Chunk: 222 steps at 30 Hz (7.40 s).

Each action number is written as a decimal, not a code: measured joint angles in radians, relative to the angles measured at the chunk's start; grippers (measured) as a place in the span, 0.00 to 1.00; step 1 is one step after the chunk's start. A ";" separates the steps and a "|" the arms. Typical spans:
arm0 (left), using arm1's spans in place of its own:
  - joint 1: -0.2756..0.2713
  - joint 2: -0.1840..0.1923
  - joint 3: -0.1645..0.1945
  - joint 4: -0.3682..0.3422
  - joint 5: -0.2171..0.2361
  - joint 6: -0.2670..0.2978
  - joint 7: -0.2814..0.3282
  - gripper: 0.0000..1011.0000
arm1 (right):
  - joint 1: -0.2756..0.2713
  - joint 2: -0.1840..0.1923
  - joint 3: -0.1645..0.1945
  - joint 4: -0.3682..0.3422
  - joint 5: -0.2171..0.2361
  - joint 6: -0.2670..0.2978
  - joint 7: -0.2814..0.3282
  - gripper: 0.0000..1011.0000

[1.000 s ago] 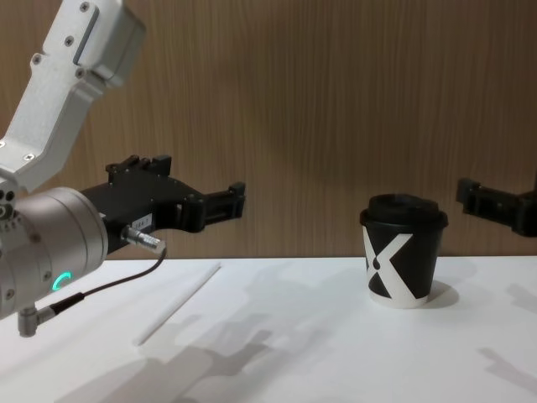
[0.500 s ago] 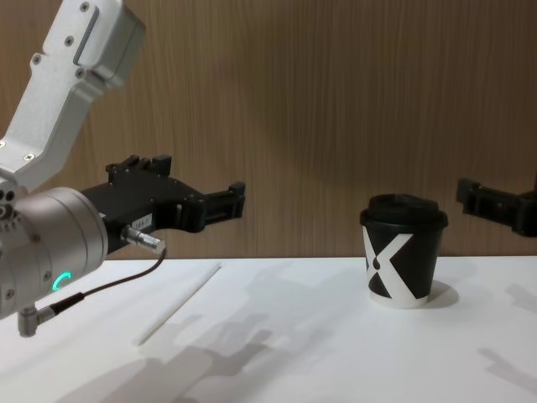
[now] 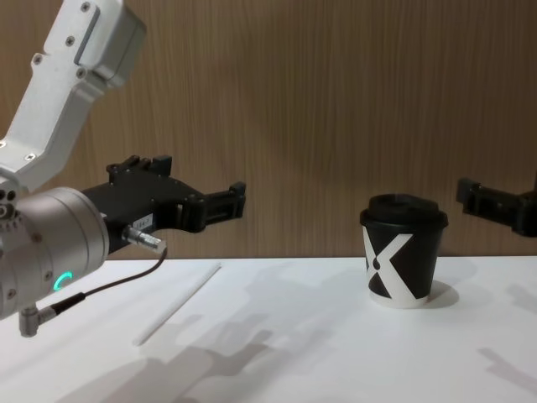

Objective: Pick up the straw with one hand, pass it to the other hand, and insert it into the cup.

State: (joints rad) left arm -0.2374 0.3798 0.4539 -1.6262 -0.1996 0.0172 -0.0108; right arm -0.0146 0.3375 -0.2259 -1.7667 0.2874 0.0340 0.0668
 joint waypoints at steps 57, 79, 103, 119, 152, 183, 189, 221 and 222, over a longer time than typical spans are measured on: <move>0.103 0.070 -0.193 -0.169 -0.175 0.442 -0.056 0.99 | 0.000 0.000 0.000 0.000 0.000 0.000 0.000 0.99; 0.042 0.025 -0.204 -0.148 -0.218 0.651 -0.048 0.99 | 0.000 0.000 0.000 0.000 0.000 0.000 0.000 0.99; 0.003 -0.016 -0.175 -0.098 -0.185 0.713 -0.026 0.99 | 0.000 0.000 0.000 0.000 0.000 0.000 0.000 0.99; -0.002 -0.034 -0.159 -0.066 -0.154 0.713 -0.015 0.99 | 0.000 0.000 0.000 0.000 0.000 0.000 0.000 0.99; -0.018 -0.076 -0.153 0.008 -0.114 0.702 -0.007 0.99 | 0.000 0.000 0.000 0.000 0.000 0.000 0.000 0.99; -0.025 -0.103 -0.171 0.037 -0.108 0.718 -0.011 0.75 | 0.000 0.000 0.000 0.000 0.000 0.000 0.000 0.99; -0.025 -0.105 -0.172 0.038 -0.108 0.719 -0.011 0.68 | 0.000 0.000 0.000 0.000 0.000 0.000 0.000 0.99; -0.025 -0.106 -0.174 0.041 -0.106 0.722 -0.010 0.46 | 0.000 0.000 0.000 0.000 0.000 0.000 0.000 0.99; -0.025 -0.106 -0.174 0.041 -0.106 0.722 -0.010 0.46 | 0.000 0.000 0.000 0.000 0.000 0.000 0.000 0.99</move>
State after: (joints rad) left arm -0.2628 0.2734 0.2803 -1.5852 -0.3061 0.7393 -0.0212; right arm -0.0146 0.3375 -0.2259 -1.7668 0.2874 0.0340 0.0668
